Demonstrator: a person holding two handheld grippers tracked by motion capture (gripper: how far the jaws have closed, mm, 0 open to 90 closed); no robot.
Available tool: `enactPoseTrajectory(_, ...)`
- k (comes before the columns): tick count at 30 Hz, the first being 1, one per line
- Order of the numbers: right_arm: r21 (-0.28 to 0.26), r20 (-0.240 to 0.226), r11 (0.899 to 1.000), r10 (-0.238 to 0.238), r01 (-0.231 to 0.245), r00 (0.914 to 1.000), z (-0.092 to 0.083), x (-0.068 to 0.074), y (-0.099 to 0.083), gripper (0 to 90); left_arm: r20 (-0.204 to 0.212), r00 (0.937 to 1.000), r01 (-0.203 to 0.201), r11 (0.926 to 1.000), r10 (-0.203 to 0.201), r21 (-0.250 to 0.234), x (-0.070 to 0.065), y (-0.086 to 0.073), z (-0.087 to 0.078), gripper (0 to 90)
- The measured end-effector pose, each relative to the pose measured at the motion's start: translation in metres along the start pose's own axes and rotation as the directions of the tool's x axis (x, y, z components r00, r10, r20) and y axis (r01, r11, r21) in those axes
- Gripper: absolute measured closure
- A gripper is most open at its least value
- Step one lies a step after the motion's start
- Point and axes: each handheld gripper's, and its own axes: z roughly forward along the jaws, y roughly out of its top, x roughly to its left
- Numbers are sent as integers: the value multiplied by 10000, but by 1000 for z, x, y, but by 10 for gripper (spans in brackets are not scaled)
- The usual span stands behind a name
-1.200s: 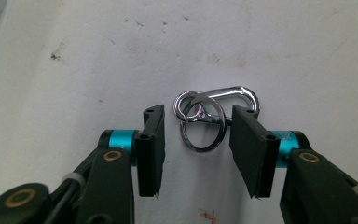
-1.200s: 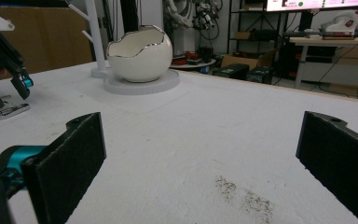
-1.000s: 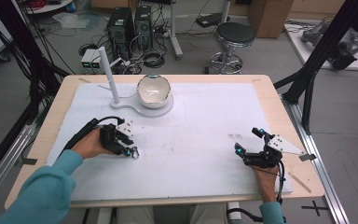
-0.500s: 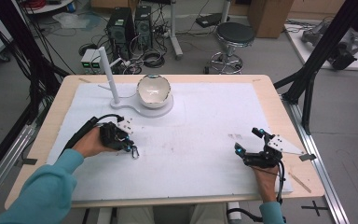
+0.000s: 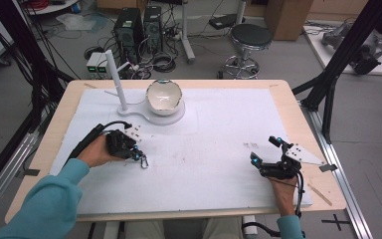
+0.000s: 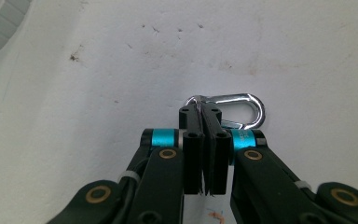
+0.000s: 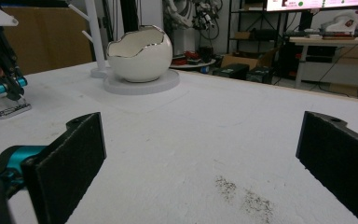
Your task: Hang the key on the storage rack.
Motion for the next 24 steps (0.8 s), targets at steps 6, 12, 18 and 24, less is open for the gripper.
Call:
enactPoseTrajectory(6, 0, 4, 10000, -2, 2, 10000, 0, 0, 0, 6, 2, 10000, -45, 10000, 45, 2, 1, 0, 0, 878)
enactPoseTrajectory(12, -10, -4, 10000, 0, 0, 10000, 0, 0, 0, 6, 193, 9998, 97, 10000, -97, -22, 3, 1, 0, 883)
enactPoseTrajectory(18, -17, -24, 10000, 37, -37, 10000, 0, 0, 0, 6, 291, 9987, 437, 9986, -428, -296, 5, 1, -1, 884)
enactPoseTrajectory(24, -59, 18, 10000, 64, -64, 10000, 0, -1, 0, 6, 352, 9942, 1050, 9866, -1013, -1246, 11, -2, -15, 884)
